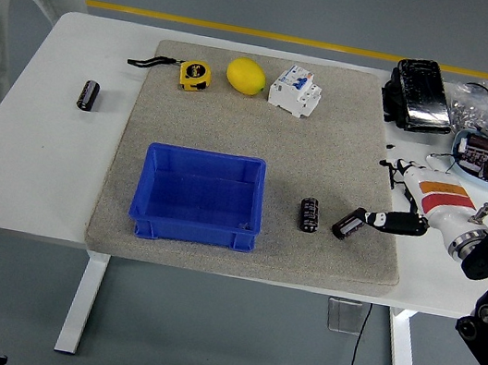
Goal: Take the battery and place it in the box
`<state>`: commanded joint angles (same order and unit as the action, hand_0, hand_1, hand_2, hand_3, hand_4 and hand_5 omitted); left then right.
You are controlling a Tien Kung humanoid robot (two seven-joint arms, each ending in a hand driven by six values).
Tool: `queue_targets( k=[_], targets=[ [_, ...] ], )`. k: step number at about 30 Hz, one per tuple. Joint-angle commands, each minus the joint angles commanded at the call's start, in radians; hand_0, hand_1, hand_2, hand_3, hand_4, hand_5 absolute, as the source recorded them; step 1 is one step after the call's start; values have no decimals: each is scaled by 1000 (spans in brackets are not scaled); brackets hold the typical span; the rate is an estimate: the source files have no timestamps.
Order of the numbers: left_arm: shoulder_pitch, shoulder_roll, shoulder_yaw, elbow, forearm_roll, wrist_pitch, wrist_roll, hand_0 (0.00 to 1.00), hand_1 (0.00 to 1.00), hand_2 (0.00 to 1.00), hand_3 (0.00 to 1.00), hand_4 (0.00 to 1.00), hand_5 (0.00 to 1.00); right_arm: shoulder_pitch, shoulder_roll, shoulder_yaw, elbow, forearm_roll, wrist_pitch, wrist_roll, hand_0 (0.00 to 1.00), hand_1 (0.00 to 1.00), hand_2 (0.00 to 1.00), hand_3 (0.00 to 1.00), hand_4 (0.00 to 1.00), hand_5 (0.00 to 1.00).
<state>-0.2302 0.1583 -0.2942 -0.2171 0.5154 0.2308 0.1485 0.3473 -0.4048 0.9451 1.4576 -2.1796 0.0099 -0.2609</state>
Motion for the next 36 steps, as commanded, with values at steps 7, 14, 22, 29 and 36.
queue_targets(
  k=[7,14,22,29,36],
  targets=[
    [-3,3,-2,1,-1,1,1,701,674,714,592,606,487,30,0,-55,2,-18,96,-68,60,234,762,862,998,686],
    [-2,4,3,1,-8,1,1,701,672,714,592,606,487,63,16,-95,-52,-6,123,-94,59,228,753,887,998,676],
    [1,4,5,0,-13,0,0,701,669,715,592,607,487,85,28,-130,-80,-28,121,-110,47,221,743,877,998,692],
    [1,5,6,0,-14,0,1,701,669,714,592,606,486,88,36,-155,-70,-38,112,-124,36,206,674,846,998,697],
    [1,6,3,0,-12,1,1,701,668,715,592,606,486,84,34,-154,-35,-22,149,-147,32,198,663,833,998,724]
  ],
)
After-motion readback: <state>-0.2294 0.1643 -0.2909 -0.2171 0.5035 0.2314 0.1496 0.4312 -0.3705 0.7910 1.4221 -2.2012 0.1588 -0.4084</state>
